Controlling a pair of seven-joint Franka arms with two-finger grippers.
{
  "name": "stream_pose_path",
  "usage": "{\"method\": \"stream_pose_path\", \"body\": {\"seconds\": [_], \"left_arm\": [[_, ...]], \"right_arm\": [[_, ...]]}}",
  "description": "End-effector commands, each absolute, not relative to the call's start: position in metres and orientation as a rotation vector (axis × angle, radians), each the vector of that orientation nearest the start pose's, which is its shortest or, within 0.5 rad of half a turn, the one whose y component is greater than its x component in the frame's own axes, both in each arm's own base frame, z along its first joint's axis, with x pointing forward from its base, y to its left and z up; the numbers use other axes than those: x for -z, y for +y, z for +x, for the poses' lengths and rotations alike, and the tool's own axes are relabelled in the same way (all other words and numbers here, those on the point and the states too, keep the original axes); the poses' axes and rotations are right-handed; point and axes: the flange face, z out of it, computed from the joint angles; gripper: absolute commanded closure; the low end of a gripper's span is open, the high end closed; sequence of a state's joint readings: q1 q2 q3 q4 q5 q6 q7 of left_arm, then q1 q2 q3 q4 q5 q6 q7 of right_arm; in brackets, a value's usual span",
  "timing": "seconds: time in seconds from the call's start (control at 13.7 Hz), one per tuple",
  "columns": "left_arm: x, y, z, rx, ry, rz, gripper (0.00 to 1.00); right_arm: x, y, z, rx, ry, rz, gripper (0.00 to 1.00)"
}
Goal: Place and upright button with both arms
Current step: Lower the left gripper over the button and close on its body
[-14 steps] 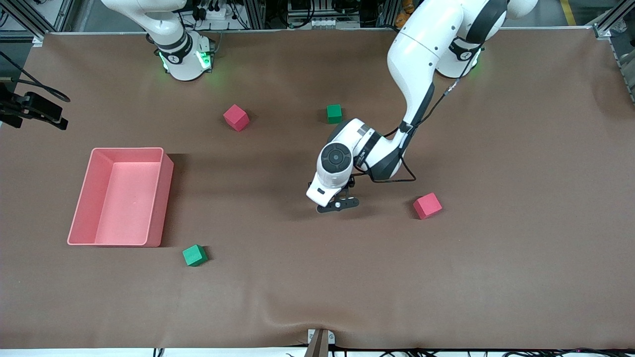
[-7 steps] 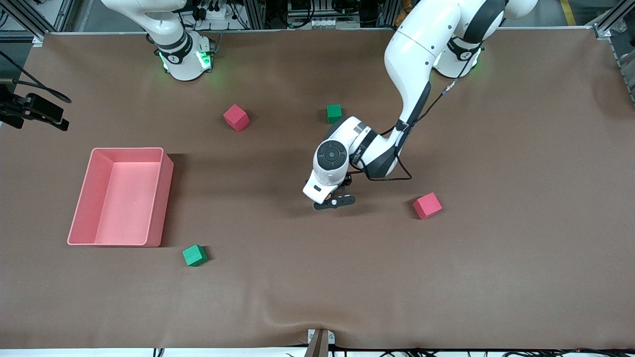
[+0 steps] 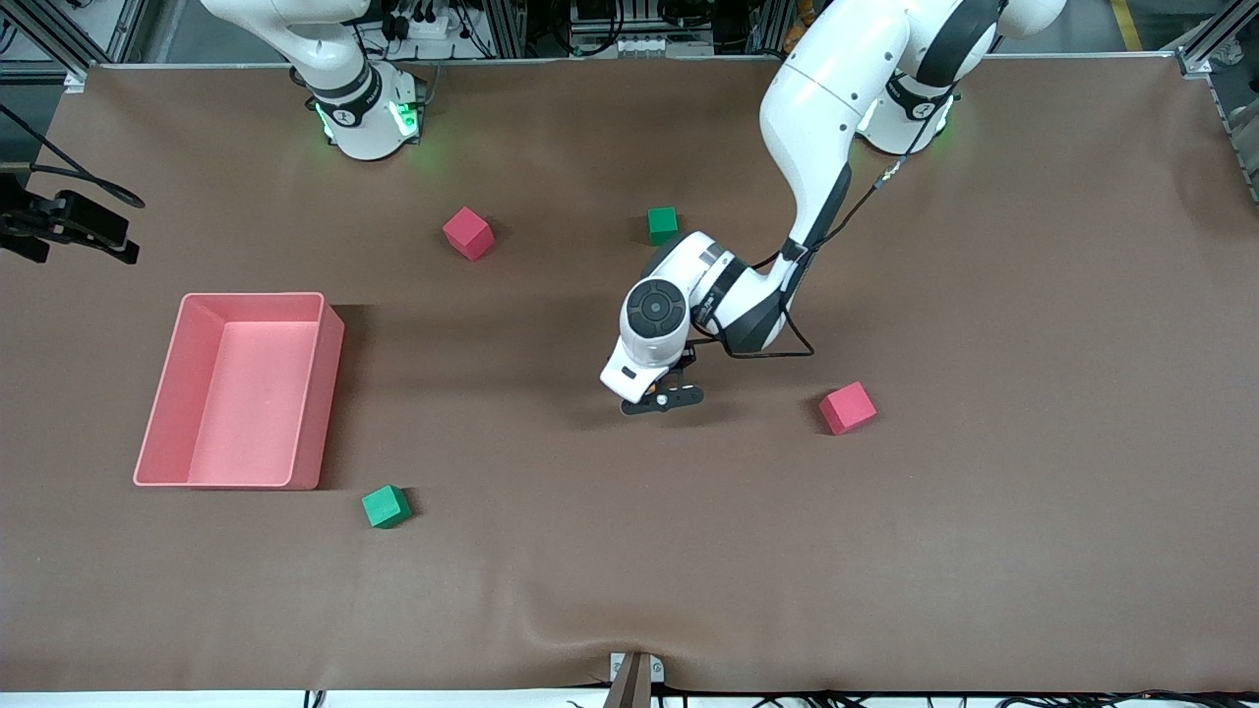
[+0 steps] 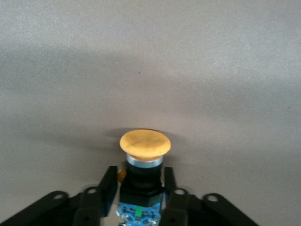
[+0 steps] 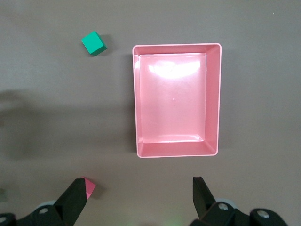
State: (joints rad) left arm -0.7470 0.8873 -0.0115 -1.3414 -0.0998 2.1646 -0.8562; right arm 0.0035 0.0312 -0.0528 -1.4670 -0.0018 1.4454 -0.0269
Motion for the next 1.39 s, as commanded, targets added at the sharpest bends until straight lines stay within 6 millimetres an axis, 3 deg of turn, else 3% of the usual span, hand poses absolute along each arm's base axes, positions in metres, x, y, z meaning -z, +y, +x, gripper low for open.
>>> {"method": "stream_pose_path", "body": {"seconds": [0.0,0.15,0.58,0.73,1.02,1.17,1.32], "left_arm": [[-0.185,-0.507,0.528,-0.163,-0.263,-3.138,0.9],[-0.186,-0.507,0.528,-0.166,-0.265,-3.135,1.0],[-0.216,-0.508,0.53,-0.169,-0.273,-3.131,1.0],[-0.226,-0.526,0.515,-0.114,-0.376,-3.105,1.0],[-0.266,-0.548,0.498,0.089,-0.599,-3.045,1.0],[-0.286,-0.565,0.483,0.226,-0.532,-3.034,1.0],[-0.289,-0.582,0.464,0.39,-0.704,-2.964,1.0]], "right_arm": [[-0.65,-0.031,0.545,-0.081,0.017,-3.128,0.0],[-0.651,-0.03,0.544,-0.083,0.015,-3.128,0.0],[-0.65,-0.029,0.545,-0.085,0.013,-3.128,0.0],[-0.649,-0.028,0.545,-0.088,0.008,-3.128,0.0],[-0.649,-0.027,0.546,-0.085,0.005,-3.128,0.0],[-0.649,-0.027,0.545,-0.088,0.005,-3.128,0.0],[-0.649,-0.026,0.545,-0.088,0.005,-3.128,0.0]]}}
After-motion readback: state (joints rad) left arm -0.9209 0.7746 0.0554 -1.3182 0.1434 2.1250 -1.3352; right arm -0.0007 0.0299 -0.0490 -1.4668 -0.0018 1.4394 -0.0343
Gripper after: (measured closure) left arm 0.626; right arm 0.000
